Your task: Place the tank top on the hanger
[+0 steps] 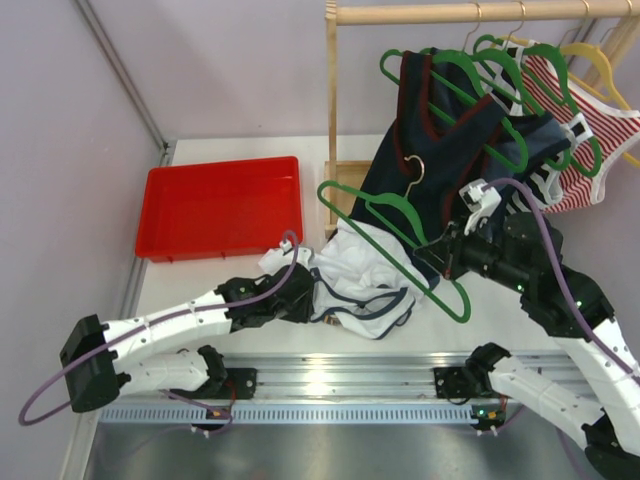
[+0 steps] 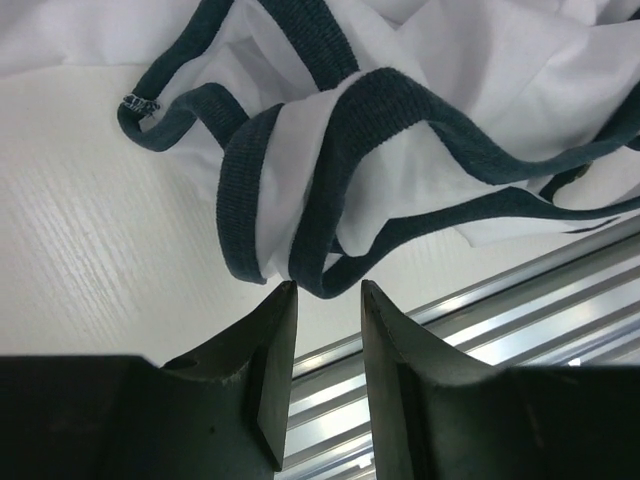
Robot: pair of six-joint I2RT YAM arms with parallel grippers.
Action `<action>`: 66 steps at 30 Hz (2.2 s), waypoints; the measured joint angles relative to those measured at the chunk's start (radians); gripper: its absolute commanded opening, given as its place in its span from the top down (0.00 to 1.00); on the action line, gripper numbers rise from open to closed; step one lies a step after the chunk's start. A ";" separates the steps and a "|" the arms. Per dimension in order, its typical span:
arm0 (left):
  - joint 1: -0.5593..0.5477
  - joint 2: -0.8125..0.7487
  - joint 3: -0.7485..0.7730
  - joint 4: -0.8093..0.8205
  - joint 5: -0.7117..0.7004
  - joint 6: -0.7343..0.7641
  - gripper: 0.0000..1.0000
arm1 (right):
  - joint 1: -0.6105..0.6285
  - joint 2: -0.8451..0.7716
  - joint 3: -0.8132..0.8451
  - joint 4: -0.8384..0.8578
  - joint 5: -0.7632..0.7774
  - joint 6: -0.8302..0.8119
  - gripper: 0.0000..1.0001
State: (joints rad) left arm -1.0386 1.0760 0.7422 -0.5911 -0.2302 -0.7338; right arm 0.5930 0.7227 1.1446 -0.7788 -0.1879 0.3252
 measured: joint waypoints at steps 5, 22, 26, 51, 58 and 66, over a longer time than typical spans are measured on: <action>-0.011 0.037 0.000 -0.001 -0.049 -0.001 0.63 | 0.000 -0.011 0.000 -0.003 -0.011 0.000 1.00; -0.021 0.069 0.000 0.045 -0.100 0.045 0.67 | 0.000 -0.031 0.037 -0.152 -0.061 -0.002 1.00; -0.022 0.081 0.000 0.054 -0.101 0.053 0.67 | 0.000 -0.041 0.058 -0.190 -0.056 -0.004 1.00; 0.039 0.023 0.065 0.028 -0.152 0.105 1.00 | 0.000 -0.095 0.098 -0.402 -0.167 -0.029 1.00; 0.056 0.019 0.137 -0.017 -0.154 0.104 1.00 | 0.001 -0.109 0.038 -0.402 -0.222 -0.029 1.00; 0.056 0.019 0.193 -0.031 -0.148 0.113 1.00 | 0.001 -0.120 -0.073 -0.372 -0.236 -0.025 1.00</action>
State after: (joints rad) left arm -0.9825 1.0954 0.9352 -0.6224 -0.3786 -0.6205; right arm 0.5938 0.6029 1.0718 -1.1503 -0.4236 0.3000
